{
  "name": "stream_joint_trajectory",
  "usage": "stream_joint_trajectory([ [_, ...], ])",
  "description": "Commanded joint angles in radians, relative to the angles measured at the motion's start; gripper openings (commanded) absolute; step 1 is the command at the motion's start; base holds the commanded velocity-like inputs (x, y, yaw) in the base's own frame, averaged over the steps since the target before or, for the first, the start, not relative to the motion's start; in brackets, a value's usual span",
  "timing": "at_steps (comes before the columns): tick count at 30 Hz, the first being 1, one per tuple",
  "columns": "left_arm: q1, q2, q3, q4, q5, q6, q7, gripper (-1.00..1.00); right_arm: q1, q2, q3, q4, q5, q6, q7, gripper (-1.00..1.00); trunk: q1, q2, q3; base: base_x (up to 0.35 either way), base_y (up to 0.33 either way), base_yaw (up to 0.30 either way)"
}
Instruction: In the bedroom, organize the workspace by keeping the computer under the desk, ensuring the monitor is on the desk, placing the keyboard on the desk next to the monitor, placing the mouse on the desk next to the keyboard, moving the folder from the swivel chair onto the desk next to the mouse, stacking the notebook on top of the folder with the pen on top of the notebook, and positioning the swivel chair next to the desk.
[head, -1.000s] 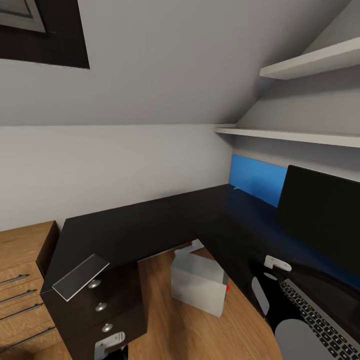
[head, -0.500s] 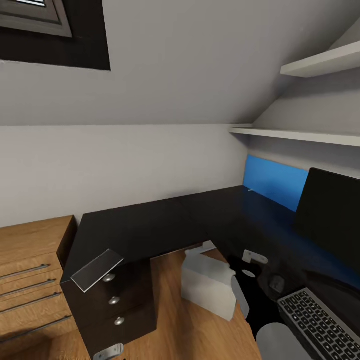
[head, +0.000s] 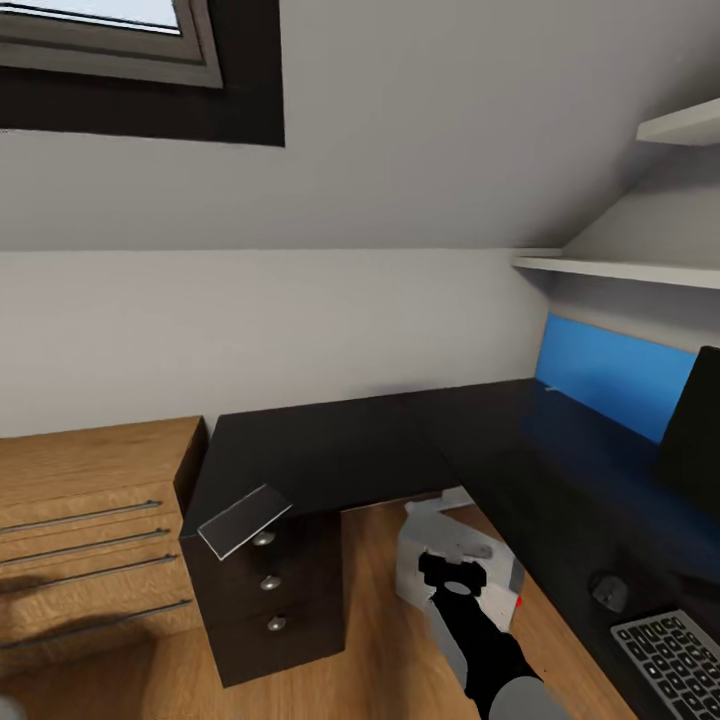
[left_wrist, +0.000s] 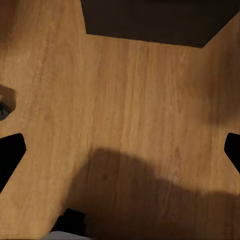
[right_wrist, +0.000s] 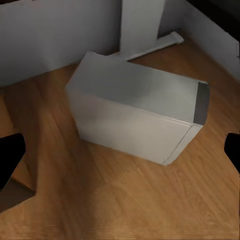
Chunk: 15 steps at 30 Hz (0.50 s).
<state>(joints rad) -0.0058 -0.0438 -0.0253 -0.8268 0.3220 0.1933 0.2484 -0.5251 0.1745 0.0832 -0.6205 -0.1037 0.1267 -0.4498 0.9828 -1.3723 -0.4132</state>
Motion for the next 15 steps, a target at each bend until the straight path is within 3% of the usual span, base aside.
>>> stream_joint_trajectory([
  [1, 0.0, 0.001, -0.003, 0.004, 0.009, -0.013, 0.007, 1.0, 0.0, 0.0, 0.01, 0.047, -0.007, -0.036, -0.007, 1.0, 0.0, -0.001, -0.001, -0.001, 0.0, 0.281],
  [3, 0.0, 0.001, -0.004, 0.012, 0.008, -0.058, 0.007, 1.0, 0.001, 0.0, 0.044, 0.157, -0.008, -0.145, -0.008, 1.0, 0.0, -0.001, -0.001, 0.0, 0.0, 0.281],
  [8, 0.0, 0.0, -0.006, 0.017, 0.008, -0.099, 0.006, 1.0, 0.002, 0.0, 0.086, 0.311, -0.009, -0.249, -0.003, 1.0, 0.0, -0.001, -0.001, 0.0, 0.0, 0.281],
  [11, 0.0, 0.0, -0.005, 0.018, 0.007, -0.106, 0.009, 1.0, 0.002, 0.0, 0.09, 0.431, -0.009, -0.337, 0.009, 1.0, 0.0, -0.001, -0.002, 0.0, 0.0, 0.28],
  [15, 0.0, 0.001, -0.004, 0.019, 0.007, -0.108, 0.012, 1.0, 0.002, 0.0, 0.091, 0.524, -0.008, -0.391, 0.064, 1.0, 0.0, -0.001, -0.004, 0.0, 0.0, 0.244],
])
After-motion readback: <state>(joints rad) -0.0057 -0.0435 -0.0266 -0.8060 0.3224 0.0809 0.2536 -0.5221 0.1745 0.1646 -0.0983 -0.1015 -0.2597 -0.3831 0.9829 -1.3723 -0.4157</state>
